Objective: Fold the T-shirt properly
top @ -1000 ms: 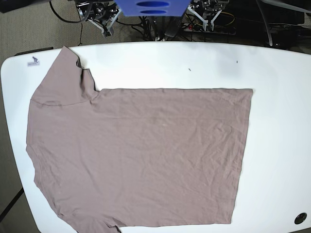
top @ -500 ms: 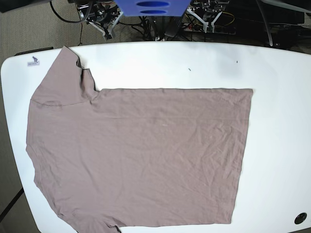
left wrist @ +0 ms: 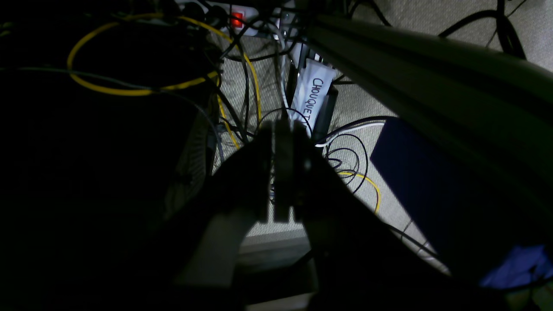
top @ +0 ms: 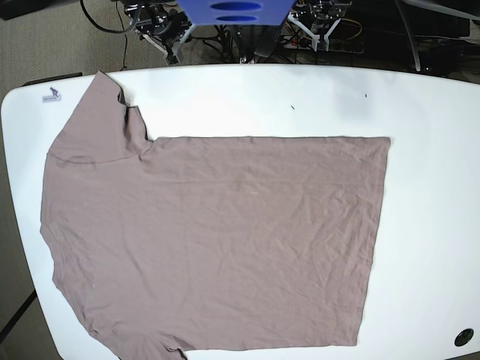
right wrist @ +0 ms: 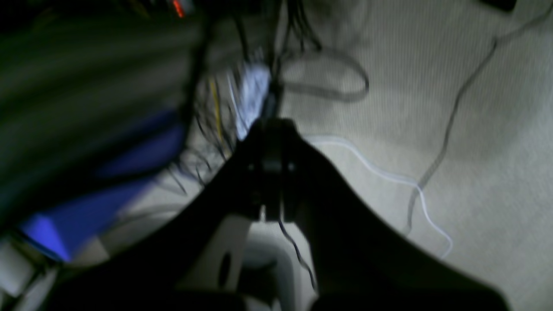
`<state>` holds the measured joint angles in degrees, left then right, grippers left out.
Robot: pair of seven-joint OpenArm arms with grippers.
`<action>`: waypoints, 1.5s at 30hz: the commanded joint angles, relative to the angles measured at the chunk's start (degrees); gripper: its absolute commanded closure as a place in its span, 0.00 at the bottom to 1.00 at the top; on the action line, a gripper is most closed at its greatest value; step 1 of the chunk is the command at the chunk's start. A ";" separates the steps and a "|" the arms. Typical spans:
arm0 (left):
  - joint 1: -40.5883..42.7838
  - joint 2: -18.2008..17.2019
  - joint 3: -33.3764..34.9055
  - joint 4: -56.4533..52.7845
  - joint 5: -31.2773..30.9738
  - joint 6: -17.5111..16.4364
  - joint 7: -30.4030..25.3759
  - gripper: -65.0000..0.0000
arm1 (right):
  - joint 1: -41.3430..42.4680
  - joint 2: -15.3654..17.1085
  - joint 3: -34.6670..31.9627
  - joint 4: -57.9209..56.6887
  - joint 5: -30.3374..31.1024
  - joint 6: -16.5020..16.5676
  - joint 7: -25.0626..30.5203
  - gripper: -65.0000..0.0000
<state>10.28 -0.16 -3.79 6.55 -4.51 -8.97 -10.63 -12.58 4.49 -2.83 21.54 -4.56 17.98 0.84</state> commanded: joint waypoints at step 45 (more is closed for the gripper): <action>11.23 -1.58 -4.51 14.93 1.77 -4.00 -3.38 1.00 | -6.13 3.68 -0.74 -0.44 -1.36 1.27 6.53 1.00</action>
<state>18.79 -1.15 -8.23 18.24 -2.79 -12.27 -13.78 -15.79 6.13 -3.86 20.80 -5.58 19.27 8.54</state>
